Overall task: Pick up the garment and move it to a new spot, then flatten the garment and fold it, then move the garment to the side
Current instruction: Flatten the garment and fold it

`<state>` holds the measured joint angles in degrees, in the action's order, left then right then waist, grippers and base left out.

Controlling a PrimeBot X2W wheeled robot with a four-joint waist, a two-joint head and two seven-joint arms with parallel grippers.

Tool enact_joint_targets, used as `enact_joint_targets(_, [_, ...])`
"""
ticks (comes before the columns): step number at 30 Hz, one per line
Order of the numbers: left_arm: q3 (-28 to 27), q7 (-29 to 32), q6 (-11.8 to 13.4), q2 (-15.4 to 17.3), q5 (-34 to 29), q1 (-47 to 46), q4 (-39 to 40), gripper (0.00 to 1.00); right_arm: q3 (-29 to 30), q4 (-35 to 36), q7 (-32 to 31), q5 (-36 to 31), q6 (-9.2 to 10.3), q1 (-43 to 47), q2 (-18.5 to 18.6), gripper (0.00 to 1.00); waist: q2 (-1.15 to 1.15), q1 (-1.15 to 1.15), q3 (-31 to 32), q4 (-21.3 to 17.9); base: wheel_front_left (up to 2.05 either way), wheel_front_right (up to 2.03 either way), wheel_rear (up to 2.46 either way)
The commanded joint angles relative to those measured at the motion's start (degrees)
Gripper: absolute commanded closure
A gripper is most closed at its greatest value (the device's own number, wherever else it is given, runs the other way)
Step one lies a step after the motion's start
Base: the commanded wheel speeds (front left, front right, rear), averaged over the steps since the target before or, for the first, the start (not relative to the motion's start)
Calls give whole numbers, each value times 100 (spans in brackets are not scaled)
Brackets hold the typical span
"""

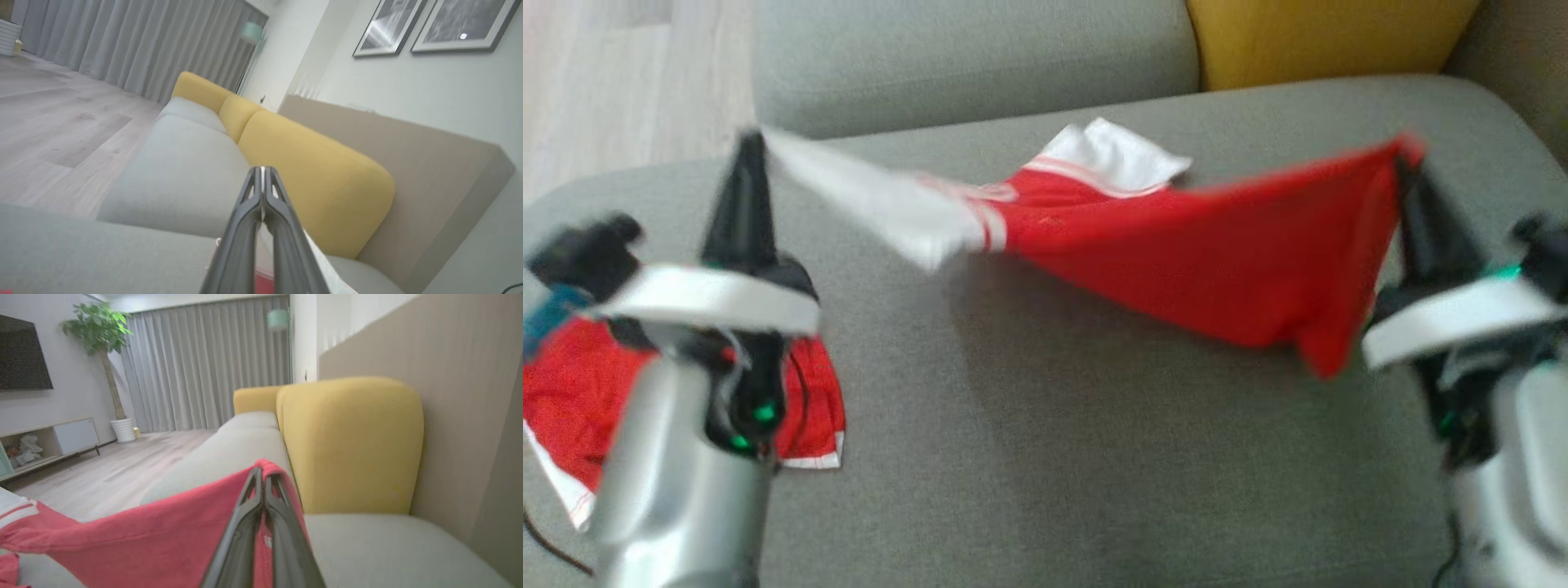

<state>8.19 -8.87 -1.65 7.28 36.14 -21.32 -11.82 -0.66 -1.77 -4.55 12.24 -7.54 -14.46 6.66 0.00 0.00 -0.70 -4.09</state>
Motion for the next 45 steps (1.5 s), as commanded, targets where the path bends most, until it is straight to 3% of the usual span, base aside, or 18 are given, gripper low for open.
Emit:
enact_joint_targets(1, [-303, 51, 65, 124, 92, -485, 404, 100, -102, 255, -19, 41, 5, -444, 171, 100, 0, 0, 86, 52, 0, 0, 0])
enact_joint_targets(10, [-579, 512, 471, 14, 519, -1102, 1700, 100, -31, 187, -32, 123, 5, -1664, 711, 100, 0, 0, 469, 224, 0, 0, 0])
enact_joint_targets(17, [-614, 741, 806, -144, 757, -1108, 2446, 100, 437, 596, -450, 96, 5, -1712, 684, 100, 0, 0, 672, 319, 0, 0, 0])
enact_joint_targets(23, [-578, 982, 956, -52, 718, -1147, 2652, 100, 587, 942, -953, 220, 5, -1548, 682, 100, 0, 0, 611, 354, 0, 0, 0])
enact_joint_targets(29, [-449, 1288, 893, 199, 631, -1588, 1841, 100, 325, 577, -1332, 508, 5, -1800, 871, 100, 0, 0, 248, 328, 0, 0, 0])
enact_joint_targets(34, [-447, 1452, 758, 430, 584, -2648, 829, 100, 133, -360, -1292, 859, 5, -2920, 768, 100, 0, 0, -561, 220, 0, 0, 0])
enact_joint_targets(35, [-439, 1434, 674, 559, 493, -3224, 452, 100, 95, -802, -1177, 914, 5, -3574, 677, 100, 0, 0, -955, 201, 0, 0, 0])
enact_joint_targets(40, [-490, 983, 473, 628, 338, -4758, -468, 100, 111, -1880, -467, 859, 5, -5213, 445, 100, 0, 0, -1773, 308, 0, 0, 0])
enact_joint_targets(45, [-429, 256, 171, 557, 167, -5698, -1256, 100, 30, -2905, 431, 764, 5, -6207, 310, 100, 0, 0, -2088, 468, 0, 0, 0])
